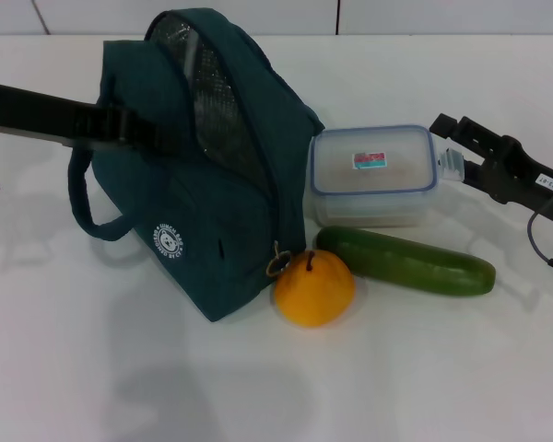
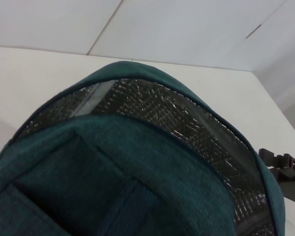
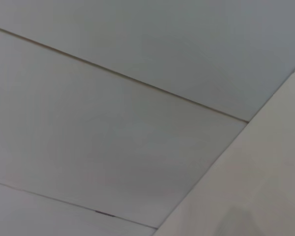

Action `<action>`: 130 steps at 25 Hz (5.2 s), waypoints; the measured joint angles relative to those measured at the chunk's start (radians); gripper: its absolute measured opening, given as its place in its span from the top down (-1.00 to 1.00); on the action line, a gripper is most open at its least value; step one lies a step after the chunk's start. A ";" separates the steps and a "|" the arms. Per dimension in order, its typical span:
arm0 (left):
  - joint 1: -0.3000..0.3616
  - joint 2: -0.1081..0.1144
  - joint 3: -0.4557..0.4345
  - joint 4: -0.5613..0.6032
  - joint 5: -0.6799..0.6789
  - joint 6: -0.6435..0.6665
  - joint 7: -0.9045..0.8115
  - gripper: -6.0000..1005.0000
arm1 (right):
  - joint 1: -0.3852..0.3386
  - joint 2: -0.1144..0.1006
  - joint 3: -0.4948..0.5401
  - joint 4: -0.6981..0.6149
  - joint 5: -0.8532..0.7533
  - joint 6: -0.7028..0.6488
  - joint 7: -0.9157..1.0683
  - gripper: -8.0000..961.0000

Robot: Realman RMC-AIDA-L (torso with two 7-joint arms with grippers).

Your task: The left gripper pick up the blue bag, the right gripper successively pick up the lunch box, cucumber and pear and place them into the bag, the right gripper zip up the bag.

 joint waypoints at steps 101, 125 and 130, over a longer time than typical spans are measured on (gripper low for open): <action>-0.012 -0.008 0.017 -0.007 -0.011 0.009 0.012 0.91 | -0.097 0.012 -0.026 0.073 0.392 -0.328 0.191 0.79; -0.022 -0.007 0.029 -0.029 -0.010 0.009 0.028 0.91 | -0.144 0.012 -0.037 0.092 0.385 -0.258 0.183 0.79; -0.020 -0.007 0.029 -0.029 -0.010 0.009 0.029 0.91 | -0.144 0.013 -0.036 0.092 0.385 -0.274 0.182 0.79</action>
